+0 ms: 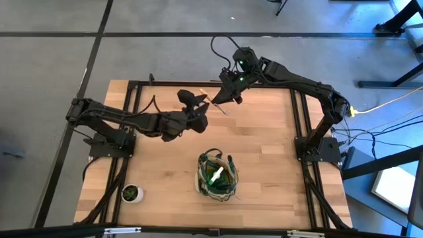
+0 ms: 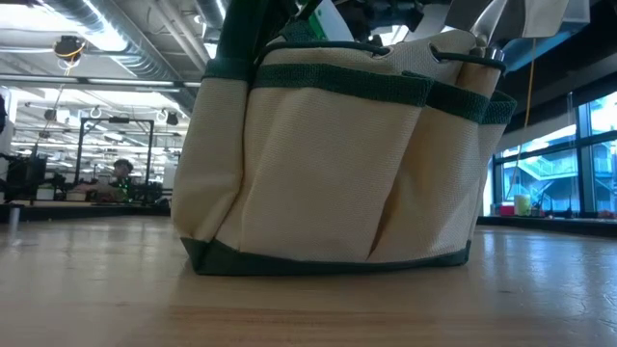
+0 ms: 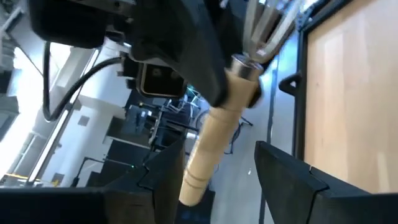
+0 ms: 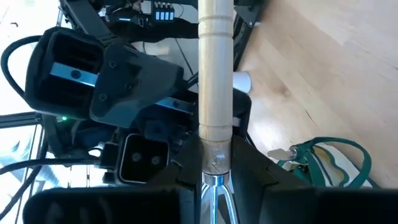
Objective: Pick & Place Garden tools in Gardening bag
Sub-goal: Put the brown hand rake into the gardening bag
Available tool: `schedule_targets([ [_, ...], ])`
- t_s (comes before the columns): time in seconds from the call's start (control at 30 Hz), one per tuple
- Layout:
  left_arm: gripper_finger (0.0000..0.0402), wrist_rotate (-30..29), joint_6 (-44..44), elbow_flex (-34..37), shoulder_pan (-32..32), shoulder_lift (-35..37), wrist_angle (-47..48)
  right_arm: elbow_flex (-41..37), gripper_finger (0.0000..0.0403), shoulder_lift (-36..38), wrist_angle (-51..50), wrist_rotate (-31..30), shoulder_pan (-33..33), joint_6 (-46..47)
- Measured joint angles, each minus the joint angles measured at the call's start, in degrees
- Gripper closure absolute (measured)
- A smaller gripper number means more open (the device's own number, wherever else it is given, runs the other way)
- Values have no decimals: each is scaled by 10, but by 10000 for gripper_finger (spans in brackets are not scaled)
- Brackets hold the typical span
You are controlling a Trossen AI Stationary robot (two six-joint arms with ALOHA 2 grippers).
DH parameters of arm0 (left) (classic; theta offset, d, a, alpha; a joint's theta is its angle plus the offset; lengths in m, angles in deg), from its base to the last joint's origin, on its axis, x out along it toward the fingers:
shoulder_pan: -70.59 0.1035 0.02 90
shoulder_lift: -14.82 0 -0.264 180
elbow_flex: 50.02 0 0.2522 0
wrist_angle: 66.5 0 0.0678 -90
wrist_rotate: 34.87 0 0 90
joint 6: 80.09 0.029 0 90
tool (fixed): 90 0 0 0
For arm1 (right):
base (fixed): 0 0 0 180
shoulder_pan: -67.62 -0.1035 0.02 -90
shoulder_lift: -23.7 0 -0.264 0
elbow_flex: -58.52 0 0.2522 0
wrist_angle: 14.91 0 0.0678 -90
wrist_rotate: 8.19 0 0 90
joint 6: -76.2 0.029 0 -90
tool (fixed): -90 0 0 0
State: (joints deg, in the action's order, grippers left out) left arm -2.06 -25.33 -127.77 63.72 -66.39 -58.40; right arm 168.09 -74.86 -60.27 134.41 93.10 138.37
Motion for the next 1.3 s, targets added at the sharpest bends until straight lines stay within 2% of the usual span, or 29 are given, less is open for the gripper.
schedule_targets([
  [0.17,212,-3,20,0,3,0,-38,0,348,0,1,0,-1,0],
  [0.57,215,20,25,0,30,-25,-41,0,348,0,7,0,-2,2],
  [0.7,221,2,31,0,28,-43,-73,0,348,0,5,-1,-2,4],
  [0.8,251,-21,39,0,24,-52,-99,0,344,0,5,-1,-2,2],
  [0.93,340,-37,39,-1,19,-51,-96,0,335,0,6,-2,-1,0],
  [0.97,342,-42,35,-1,15,-50,-92,0,333,0,7,-1,-1,-2],
  [1.13,342,-58,-39,-42,-5,-42,-7,0,322,1,35,10,1,-22],
  [1.3,342,-47,-195,-94,-22,-28,98,0,294,3,132,10,5,-39],
])
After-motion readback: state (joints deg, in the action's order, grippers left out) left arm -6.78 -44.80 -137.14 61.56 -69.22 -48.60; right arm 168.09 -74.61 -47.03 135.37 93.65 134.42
